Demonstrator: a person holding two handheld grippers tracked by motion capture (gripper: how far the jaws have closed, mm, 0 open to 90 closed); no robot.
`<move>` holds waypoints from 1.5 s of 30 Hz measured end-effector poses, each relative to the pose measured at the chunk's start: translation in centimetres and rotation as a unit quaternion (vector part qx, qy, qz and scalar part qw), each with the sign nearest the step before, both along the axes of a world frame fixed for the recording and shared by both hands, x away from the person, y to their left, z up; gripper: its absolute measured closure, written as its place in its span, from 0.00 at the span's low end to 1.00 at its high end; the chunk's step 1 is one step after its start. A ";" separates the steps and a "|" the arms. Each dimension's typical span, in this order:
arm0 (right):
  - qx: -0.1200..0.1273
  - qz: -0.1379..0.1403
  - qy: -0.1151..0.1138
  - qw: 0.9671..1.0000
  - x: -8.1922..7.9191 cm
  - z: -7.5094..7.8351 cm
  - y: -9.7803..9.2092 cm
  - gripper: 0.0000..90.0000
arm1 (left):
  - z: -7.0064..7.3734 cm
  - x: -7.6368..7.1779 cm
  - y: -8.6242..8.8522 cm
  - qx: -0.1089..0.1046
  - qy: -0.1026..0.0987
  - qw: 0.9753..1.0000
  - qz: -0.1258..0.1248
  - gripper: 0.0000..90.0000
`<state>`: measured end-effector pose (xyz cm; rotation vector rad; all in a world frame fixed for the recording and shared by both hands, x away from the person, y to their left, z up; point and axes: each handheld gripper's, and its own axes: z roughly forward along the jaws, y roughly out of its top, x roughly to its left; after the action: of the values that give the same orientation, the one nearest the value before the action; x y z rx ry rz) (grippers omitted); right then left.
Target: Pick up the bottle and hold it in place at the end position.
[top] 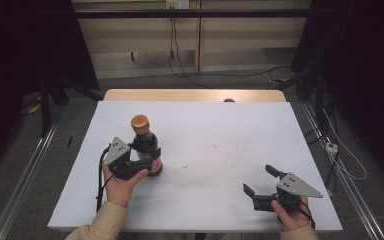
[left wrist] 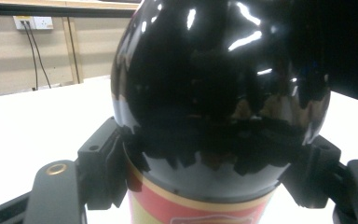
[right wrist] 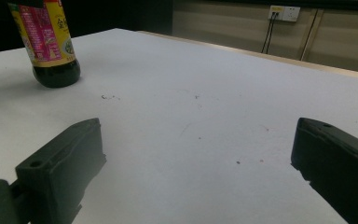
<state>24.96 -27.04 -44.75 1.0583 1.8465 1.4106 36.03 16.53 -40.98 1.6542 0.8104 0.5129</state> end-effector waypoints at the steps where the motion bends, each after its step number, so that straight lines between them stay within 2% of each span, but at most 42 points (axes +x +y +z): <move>1: 0.000 0.000 0.000 1.000 0.0 0.0 0.0 0.02 | 0.0 0.0 0.0 0.000 0.000 1.000 0.000 0.30; 6: 0.001 -0.001 -0.001 1.000 0.0 0.0 -0.1 0.02 | 0.0 -0.1 -0.1 -0.003 0.002 1.000 0.003 0.31; 11: 0.002 -0.001 -0.003 1.000 0.0 0.1 -0.1 0.02 | 0.1 -0.1 -0.1 0.014 -0.008 1.000 0.001 0.32; 12: 0.002 -0.001 -0.003 1.000 0.0 0.1 -0.1 0.02 | 0.1 -0.2 -0.2 0.010 -0.005 1.000 0.004 0.32; 18: 0.002 -0.001 -0.003 1.000 0.0 0.1 -0.1 0.02 | 0.2 -0.3 -0.3 0.025 -0.021 0.999 0.003 0.33; 24: 0.003 -0.001 -0.004 1.000 0.0 0.1 -0.2 0.02 | 0.4 -0.1 -0.7 0.033 -0.025 0.999 0.001 0.34; 28: 0.003 -0.001 -0.006 1.000 0.0 0.2 -0.2 0.02 | 0.5 0.3 -1.1 0.024 -0.020 1.000 -0.002 0.34; 36: 0.003 0.000 -0.006 1.000 0.0 0.2 -0.1 0.02 | 1.0 1.2 -2.5 0.019 -0.019 0.999 -0.016 0.34; 42: 0.003 -0.002 -0.008 1.000 0.0 0.2 -0.2 0.02 | 1.1 1.9 -3.2 0.022 -0.016 0.999 -0.019 0.34; 45: 0.004 -0.002 -0.008 1.000 0.0 0.2 -0.2 0.02 | 1.1 2.2 -3.5 0.015 -0.009 1.000 -0.015 0.34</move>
<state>24.96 -27.24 -44.53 1.0518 1.8284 1.4201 38.21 12.99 -39.89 1.6854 0.7667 0.5203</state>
